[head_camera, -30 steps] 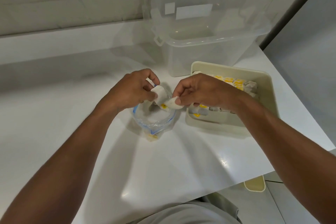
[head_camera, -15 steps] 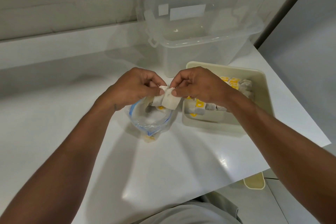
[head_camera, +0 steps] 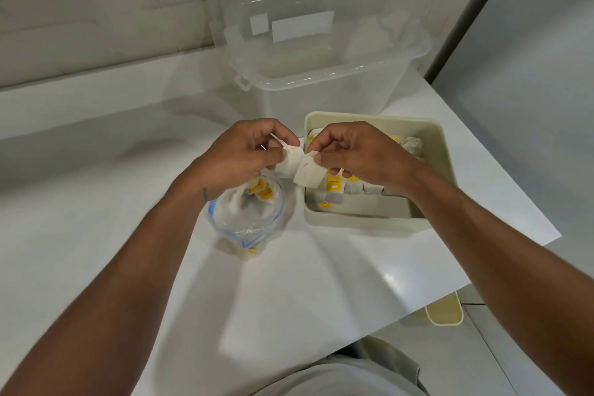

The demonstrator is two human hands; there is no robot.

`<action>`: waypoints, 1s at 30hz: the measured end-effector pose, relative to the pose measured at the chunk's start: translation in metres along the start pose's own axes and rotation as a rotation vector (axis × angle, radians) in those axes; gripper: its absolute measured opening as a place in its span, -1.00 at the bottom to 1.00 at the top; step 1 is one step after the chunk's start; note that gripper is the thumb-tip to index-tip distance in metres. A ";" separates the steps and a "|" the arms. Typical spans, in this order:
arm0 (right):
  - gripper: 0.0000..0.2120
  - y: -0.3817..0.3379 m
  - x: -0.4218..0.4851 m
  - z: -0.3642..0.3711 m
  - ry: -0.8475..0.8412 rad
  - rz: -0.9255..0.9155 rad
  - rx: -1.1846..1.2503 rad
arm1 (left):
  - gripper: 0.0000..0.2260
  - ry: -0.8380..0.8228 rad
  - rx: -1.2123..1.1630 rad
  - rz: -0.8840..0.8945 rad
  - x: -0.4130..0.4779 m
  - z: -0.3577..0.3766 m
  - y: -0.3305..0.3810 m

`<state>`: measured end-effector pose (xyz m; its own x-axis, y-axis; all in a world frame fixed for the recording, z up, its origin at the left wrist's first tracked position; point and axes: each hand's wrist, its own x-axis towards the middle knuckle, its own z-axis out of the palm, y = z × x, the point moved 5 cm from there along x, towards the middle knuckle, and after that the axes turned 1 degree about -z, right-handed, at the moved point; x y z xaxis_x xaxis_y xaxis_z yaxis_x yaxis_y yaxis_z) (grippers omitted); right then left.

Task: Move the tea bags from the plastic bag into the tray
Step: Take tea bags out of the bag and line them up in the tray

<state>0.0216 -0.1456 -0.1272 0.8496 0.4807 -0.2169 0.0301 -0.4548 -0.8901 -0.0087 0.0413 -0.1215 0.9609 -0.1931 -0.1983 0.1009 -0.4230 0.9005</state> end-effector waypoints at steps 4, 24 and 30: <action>-0.93 0.005 -0.007 -0.016 0.055 0.000 0.003 | -0.79 -0.023 0.029 0.033 0.010 0.011 0.015; -0.91 0.098 -0.044 -0.066 -0.060 0.175 -0.554 | -0.93 -0.252 0.952 0.065 0.068 0.130 0.024; -0.88 0.110 -0.022 -0.071 -0.061 0.232 -0.497 | -0.90 -0.318 0.935 0.009 0.095 0.141 0.016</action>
<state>0.0441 -0.2594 -0.1916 0.8320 0.3612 -0.4211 0.1027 -0.8462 -0.5229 0.0478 -0.1090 -0.1809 0.8329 -0.3706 -0.4110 -0.2818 -0.9232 0.2613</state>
